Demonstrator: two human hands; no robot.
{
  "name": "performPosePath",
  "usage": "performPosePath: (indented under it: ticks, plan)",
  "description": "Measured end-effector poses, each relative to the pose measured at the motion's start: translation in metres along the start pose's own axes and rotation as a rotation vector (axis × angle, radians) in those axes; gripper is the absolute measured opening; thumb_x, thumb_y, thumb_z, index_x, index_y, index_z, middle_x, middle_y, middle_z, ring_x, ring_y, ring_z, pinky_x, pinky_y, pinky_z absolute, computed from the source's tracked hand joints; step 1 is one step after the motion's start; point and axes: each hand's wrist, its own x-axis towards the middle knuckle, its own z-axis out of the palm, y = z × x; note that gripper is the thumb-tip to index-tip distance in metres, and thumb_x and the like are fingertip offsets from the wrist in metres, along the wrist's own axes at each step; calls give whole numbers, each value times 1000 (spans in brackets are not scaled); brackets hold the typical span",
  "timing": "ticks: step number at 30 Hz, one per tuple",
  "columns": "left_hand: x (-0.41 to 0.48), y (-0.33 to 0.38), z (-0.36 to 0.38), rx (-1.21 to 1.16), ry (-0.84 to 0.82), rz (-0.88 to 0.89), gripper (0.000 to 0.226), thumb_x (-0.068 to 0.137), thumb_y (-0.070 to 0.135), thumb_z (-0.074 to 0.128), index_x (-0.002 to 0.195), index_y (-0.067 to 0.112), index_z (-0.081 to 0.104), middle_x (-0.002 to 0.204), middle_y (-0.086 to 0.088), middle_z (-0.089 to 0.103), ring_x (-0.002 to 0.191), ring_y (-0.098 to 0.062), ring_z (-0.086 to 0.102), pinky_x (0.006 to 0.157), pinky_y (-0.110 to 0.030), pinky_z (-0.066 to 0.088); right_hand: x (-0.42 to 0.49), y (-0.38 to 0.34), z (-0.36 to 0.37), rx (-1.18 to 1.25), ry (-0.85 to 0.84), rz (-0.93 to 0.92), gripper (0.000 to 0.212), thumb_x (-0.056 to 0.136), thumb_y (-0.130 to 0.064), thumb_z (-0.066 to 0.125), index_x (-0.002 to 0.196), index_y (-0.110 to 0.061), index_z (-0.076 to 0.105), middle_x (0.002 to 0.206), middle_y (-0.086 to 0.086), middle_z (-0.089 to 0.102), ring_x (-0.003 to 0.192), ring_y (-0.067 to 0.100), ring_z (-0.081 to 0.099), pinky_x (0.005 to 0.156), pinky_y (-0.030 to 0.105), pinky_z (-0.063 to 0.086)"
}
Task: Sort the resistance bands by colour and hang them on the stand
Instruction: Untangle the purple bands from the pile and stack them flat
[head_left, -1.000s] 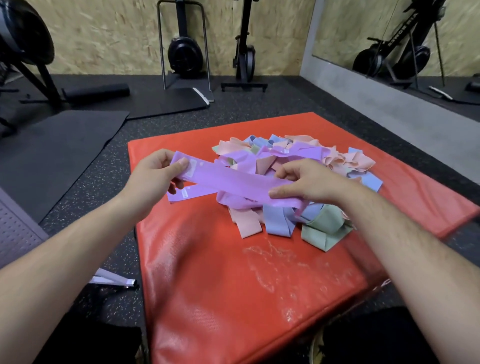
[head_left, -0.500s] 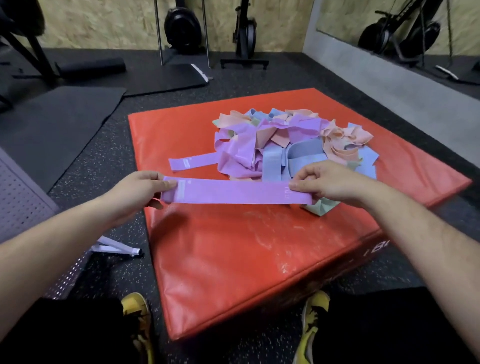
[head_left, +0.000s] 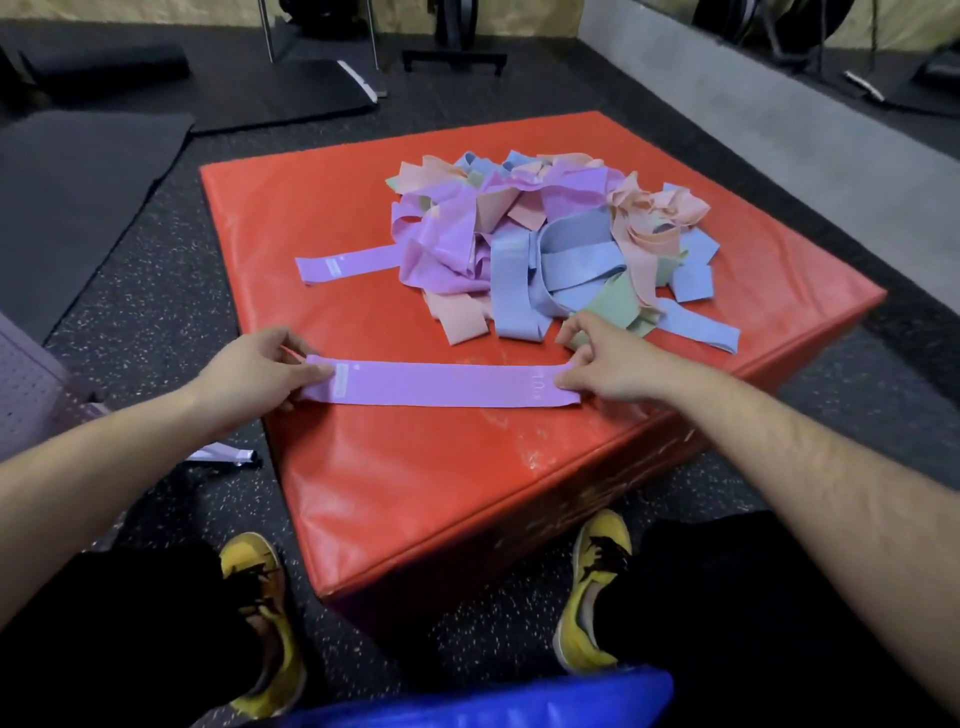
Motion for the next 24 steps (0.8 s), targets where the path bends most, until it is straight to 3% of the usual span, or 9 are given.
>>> performPosePath:
  ticks: [3,6,11,13,16,19,24]
  plan:
    - [1,-4,3,71,21,64,17,86,23,76,93,22,61,69,-6,63,46,-13,52,53,-26,45,3,7,5,-31,59,-94,25,86,-10,71,100,-21,54,73,6,55,58,13,48,54,15,39]
    - [4,-7,5,108,32,106,18,84,22,77,87,24,60,67,-8,59,47,-12,49,59,-30,43,7,9,9,-89,97,-158,16,85,-12,70,85,-25,61,70,5,57,60,13,48,61,28,42]
    - [7,-10,5,229,96,221,25,79,20,83,81,20,58,79,-8,59,67,-21,54,58,-29,38,6,13,15,-250,97,-154,8,87,-25,71,89,-28,64,90,1,59,76,11,54,68,23,40]
    - [7,-10,7,285,92,259,20,80,20,81,79,19,62,84,-3,57,73,-16,55,62,-20,38,6,15,14,-294,108,-132,8,87,-32,71,91,-32,64,94,-4,50,81,12,55,74,26,38]
    - [5,-9,6,340,87,283,15,83,21,78,80,19,64,86,1,56,73,-6,52,63,-7,36,6,12,13,-332,91,-142,7,89,-32,69,90,-30,63,89,-8,54,77,11,53,68,27,36]
    - [5,-9,5,367,69,289,16,84,24,78,78,22,62,88,0,58,75,-8,56,61,-11,35,5,6,11,-397,83,-157,5,90,-30,67,91,-27,63,78,-12,57,74,11,52,65,28,37]
    - [12,-1,6,389,68,270,17,84,28,76,77,22,61,86,-1,54,72,-12,53,59,-21,35,7,-16,3,-469,149,-124,7,85,-34,65,89,-30,60,76,-12,56,83,16,58,76,34,51]
